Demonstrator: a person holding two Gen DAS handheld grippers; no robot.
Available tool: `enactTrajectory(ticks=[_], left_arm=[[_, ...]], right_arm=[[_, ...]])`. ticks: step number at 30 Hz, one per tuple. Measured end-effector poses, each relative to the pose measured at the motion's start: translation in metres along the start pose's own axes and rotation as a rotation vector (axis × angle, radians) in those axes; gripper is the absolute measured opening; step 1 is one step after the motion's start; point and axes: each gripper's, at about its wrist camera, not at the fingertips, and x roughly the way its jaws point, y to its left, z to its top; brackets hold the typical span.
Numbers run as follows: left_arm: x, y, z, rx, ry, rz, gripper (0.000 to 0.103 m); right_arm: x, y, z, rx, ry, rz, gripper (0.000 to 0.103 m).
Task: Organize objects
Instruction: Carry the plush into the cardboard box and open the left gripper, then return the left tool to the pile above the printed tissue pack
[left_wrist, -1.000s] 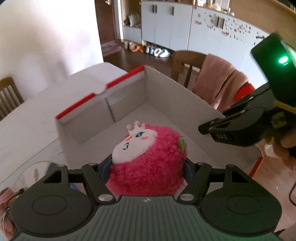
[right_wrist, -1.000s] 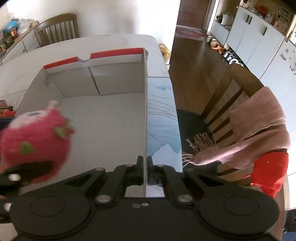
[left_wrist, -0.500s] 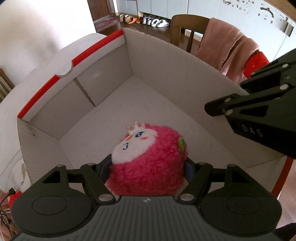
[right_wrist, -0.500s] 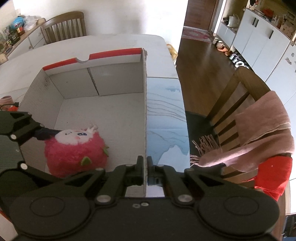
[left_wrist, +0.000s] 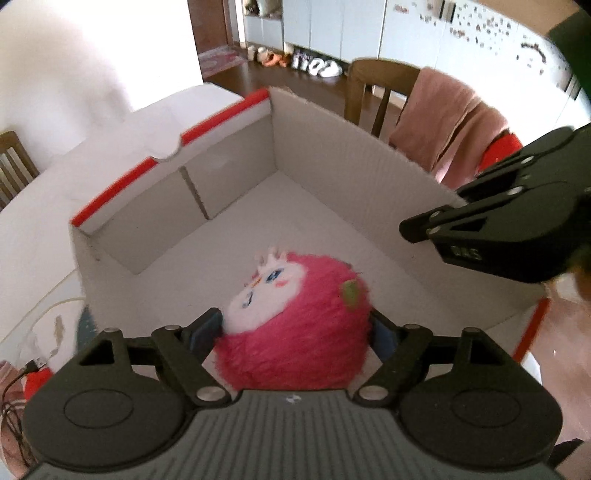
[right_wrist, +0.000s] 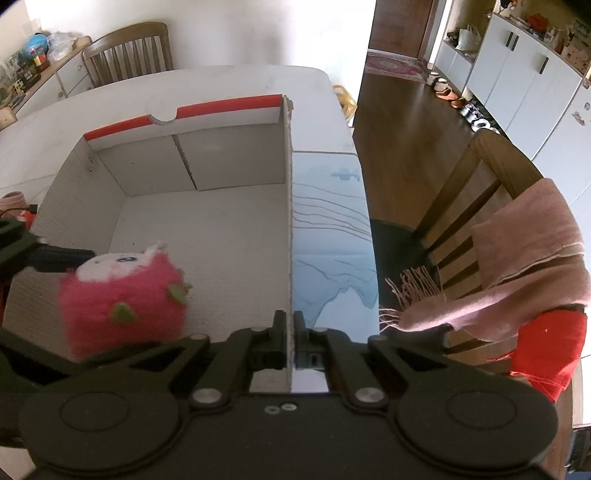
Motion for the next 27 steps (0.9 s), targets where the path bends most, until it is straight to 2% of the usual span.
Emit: enactTrajectory(ticks=[8, 11, 14, 20, 24, 27], left_arm=[[-0.056, 0.01, -0.008, -0.051, -0.108, 0.016, 0.082], [-0.093, 0.025, -0.023, -0.078, -0.167, 0.042, 0.082], [-0.12, 0.045, -0.048, -0.126, -0.191, 0.094, 0.082], [-0.142, 0.084, -0.115, -0.271, -0.144, 0.224, 0.082], [-0.137, 0.095, -0.16, -0.33, -0.076, 0.258, 0.082], [-0.126, 0.1, -0.192, -0.387, -0.025, 0.241, 0.082]], right_arm=[[0.001, -0.003, -0.001, -0.004, 0.01, 0.015, 0.001], [0.001, -0.004, -0.001, -0.007, 0.01, 0.015, 0.001], [0.0, -0.004, -0.001, -0.009, 0.01, 0.016, 0.001], [0.002, -0.004, 0.001, -0.012, 0.018, 0.016, 0.001], [0.002, -0.004, 0.003, -0.01, 0.02, 0.012, 0.001], [0.003, -0.004, 0.004, -0.011, 0.025, 0.005, 0.001]])
